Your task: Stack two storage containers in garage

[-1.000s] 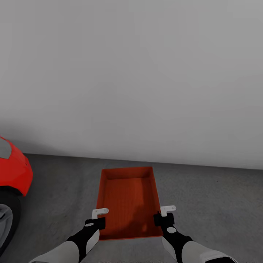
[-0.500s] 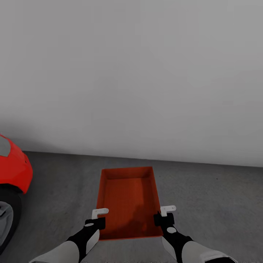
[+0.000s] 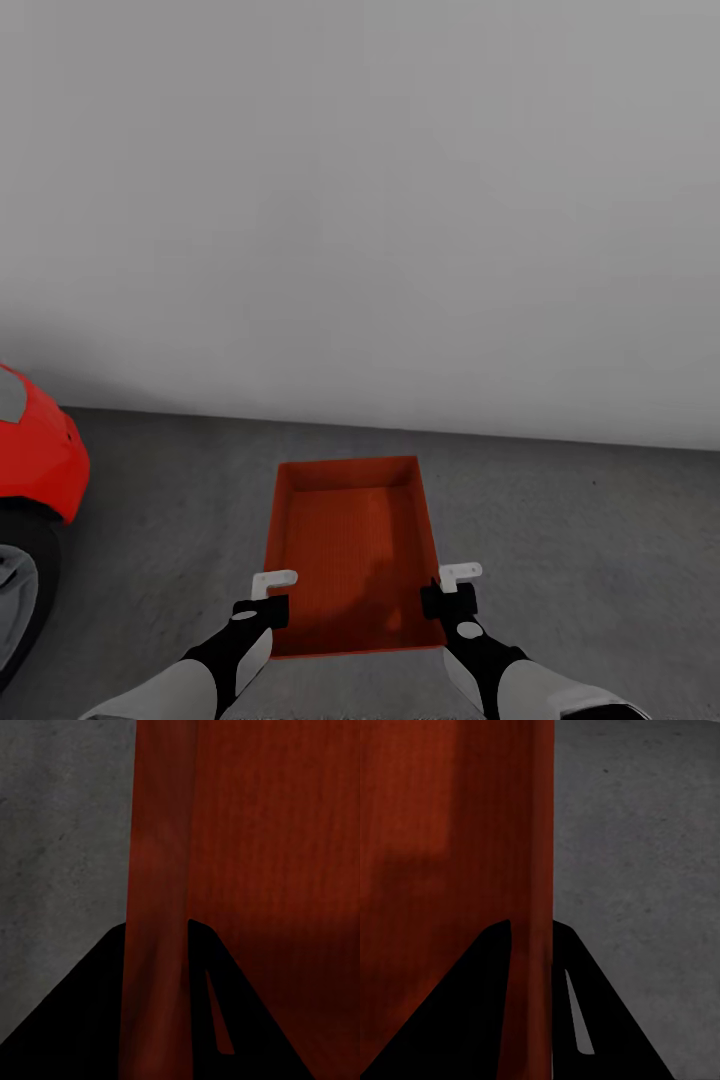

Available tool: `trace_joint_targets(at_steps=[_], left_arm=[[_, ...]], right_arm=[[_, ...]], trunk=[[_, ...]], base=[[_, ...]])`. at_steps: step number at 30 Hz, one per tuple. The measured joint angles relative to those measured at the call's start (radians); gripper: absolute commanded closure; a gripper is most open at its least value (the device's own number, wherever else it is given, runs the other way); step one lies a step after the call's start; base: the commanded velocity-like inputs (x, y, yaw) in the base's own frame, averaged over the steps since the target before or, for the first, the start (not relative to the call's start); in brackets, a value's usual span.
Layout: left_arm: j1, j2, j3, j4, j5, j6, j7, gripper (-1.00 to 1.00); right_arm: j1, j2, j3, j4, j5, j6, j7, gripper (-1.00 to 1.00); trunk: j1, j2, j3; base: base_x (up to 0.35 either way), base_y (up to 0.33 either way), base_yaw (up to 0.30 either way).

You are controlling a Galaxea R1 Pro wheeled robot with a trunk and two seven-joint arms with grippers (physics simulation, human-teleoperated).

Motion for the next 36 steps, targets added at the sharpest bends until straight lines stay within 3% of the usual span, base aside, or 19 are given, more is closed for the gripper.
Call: trace_joint_targets(at_steps=[36], left_arm=[[0.000,0.000,0.000,0.000,0.000,0.000,0.000,1.00]], right_arm=[[0.000,0.000,-0.001,0.000,0.001,0.000,0.000,1.00]], trunk=[[0.000,0.000,-0.057]], base=[[0.000,0.000,0.000]])
